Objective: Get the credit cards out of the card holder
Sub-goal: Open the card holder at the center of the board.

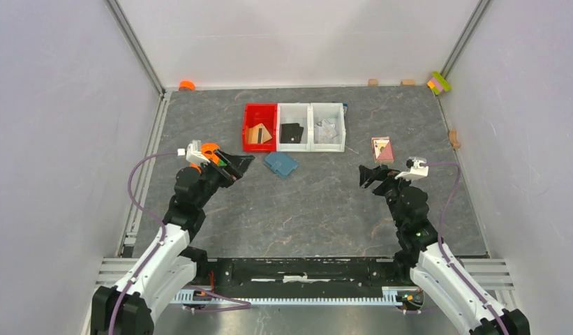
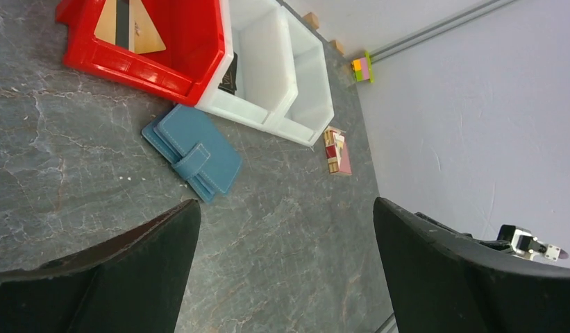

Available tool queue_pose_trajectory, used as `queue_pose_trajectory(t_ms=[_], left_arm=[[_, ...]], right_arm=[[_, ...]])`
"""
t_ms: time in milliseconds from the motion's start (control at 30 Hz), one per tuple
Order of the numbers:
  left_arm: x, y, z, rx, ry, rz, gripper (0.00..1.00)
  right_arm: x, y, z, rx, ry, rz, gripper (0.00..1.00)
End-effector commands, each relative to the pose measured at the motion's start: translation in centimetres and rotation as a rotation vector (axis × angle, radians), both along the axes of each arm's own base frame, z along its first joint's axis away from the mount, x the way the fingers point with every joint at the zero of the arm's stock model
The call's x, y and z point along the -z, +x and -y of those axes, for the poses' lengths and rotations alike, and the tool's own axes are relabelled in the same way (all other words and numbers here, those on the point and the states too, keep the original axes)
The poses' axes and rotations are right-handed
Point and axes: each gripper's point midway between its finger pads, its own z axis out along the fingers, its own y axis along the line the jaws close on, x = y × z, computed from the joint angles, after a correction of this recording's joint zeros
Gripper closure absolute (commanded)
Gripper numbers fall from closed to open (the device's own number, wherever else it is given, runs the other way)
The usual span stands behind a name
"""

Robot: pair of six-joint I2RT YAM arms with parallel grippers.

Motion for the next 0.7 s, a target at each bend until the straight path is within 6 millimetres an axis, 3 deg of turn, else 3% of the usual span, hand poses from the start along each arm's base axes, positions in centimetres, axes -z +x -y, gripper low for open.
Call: queue_pose_trajectory(t_ms=[0, 133, 367, 667], left_arm=[[-1.6, 0.5, 0.2, 0.011, 0.033, 0.052, 0.0], [-0.4, 1.0, 0.9, 0.037, 0.005, -0.004, 0.0], [5.1, 2.7, 2.3, 0.061, -0.017, -0.233, 0.0], [9.5, 4.0, 5.1, 0.118, 0.084, -0.368, 0.03]], right_arm=[[-1.6, 0.3, 0.0, 0.006, 0.01, 0.037, 0.02], [-1.5, 0.3, -0.5, -0.023, 0.011, 0.036, 0.02], [-1.0, 0.5, -0.7, -0.021, 0.014, 0.009, 0.02], [-1.0, 0.6, -1.4, -0.058, 0.024, 0.002, 0.02]])
